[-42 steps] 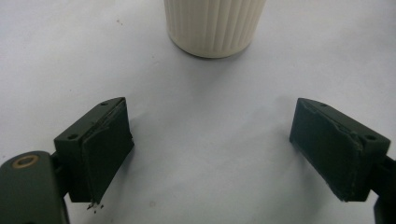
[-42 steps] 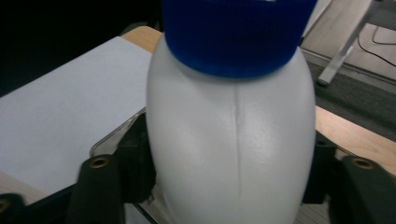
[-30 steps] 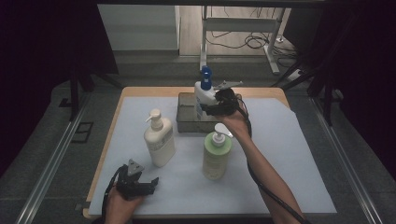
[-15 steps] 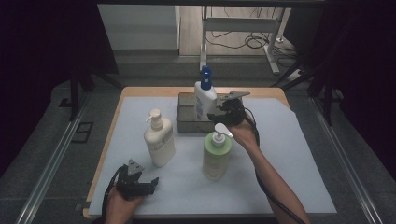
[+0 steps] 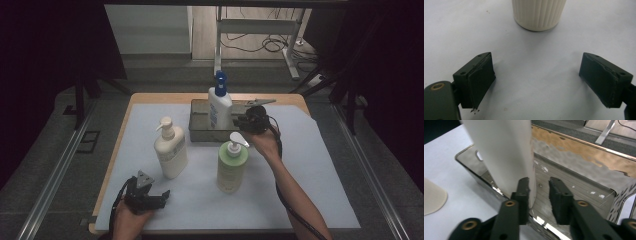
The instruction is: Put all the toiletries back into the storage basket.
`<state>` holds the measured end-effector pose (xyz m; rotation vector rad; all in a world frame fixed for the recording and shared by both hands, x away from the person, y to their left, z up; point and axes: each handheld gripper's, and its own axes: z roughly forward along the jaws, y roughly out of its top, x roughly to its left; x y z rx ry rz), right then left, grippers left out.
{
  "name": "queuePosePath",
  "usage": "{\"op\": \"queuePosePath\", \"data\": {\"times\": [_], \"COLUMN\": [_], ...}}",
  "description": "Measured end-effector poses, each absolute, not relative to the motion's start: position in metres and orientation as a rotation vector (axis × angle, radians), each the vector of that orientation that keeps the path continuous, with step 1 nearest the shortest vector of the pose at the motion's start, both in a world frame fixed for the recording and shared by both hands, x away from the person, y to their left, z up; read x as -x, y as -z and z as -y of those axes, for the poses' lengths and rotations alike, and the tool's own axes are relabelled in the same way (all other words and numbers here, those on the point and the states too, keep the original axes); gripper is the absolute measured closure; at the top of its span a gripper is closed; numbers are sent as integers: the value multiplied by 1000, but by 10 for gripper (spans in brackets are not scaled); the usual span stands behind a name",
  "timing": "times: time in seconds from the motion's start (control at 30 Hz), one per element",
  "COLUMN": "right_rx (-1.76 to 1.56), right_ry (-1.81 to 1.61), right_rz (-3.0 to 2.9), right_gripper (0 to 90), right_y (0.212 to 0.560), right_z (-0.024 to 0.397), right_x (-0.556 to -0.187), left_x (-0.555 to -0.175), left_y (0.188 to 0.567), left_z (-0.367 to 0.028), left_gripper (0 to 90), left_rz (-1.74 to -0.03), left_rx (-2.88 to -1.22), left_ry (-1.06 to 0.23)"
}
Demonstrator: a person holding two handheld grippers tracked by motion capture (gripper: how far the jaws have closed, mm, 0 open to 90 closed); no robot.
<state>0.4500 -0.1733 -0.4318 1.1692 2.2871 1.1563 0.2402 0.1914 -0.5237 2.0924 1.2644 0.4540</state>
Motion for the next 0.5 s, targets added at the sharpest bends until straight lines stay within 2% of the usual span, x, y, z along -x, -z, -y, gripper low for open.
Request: {"op": "queuePosePath", "data": {"times": [0.03,0.13,0.17,0.5], "right_rx": [-1174,-1177,-1177,-1191], "right_ry": [-1142,-1140,-1132,-1049], "right_rz": [-2284,-2288,-2293,-2315], "right_gripper": [785,823,863,896], "right_y": [433,436,439,450], "right_z": [173,171,167,151], "right_x": [-453,-456,-459,-472], "left_x": [-240,-240,-240,-240], "left_y": [524,524,524,524], "left_z": [-191,-191,-191,-192], "left_gripper": [122,122,122,122], "left_rz": [-1265,-1264,-1264,-1264], "left_rx": [-2092,-2092,-2092,-2092], "left_ry": [-454,-454,-453,-452]}}
